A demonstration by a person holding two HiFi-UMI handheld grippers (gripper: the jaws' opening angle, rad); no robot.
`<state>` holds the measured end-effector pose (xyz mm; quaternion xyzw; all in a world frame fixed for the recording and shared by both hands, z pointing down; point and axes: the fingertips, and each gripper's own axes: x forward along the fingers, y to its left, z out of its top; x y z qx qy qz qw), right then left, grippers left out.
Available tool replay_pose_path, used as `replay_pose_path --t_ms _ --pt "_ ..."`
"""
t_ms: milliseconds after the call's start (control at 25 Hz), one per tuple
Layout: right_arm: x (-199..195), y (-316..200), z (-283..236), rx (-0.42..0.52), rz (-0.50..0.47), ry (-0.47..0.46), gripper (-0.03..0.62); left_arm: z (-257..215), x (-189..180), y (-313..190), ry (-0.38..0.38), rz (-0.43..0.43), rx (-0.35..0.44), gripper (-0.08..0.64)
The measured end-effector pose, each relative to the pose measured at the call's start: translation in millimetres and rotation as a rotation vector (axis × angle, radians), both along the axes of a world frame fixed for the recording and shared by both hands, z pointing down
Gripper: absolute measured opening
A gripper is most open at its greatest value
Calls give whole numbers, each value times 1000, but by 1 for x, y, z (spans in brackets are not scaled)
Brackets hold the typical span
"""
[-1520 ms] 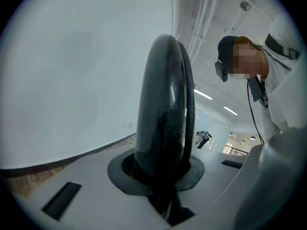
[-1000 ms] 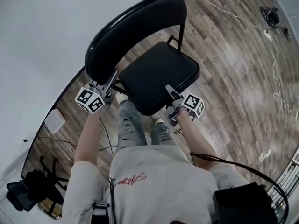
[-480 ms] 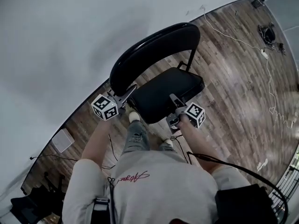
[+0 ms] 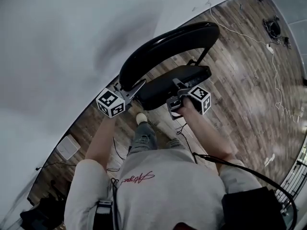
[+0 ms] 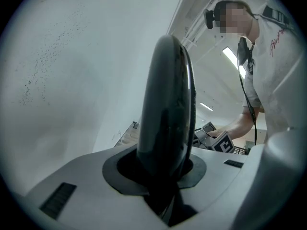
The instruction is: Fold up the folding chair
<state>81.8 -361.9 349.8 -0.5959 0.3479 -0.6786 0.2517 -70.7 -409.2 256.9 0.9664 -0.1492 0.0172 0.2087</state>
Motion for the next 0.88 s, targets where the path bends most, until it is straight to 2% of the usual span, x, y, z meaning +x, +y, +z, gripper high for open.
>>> replay_pose_path --t_ms 240,440,720,800,880 --pt "-3 1 -10 -12 -14 15 146 -8 -3 18 15 -40 -21 117" --pt "-31 -40 -4 -43 -5 12 160 1 -25 -3 22 -65 -35 120" --pt "-63 -65 4 -81 -92 25 170 13 -59 -13 23 -195 -126 127" --pt "-69 -76 6 -88 -109 30 177 17 -66 -20 3 -237 -166 127" --pt "-74 -87 6 -89 -120 35 184 22 -71 -29 -62 -262 -185 127"
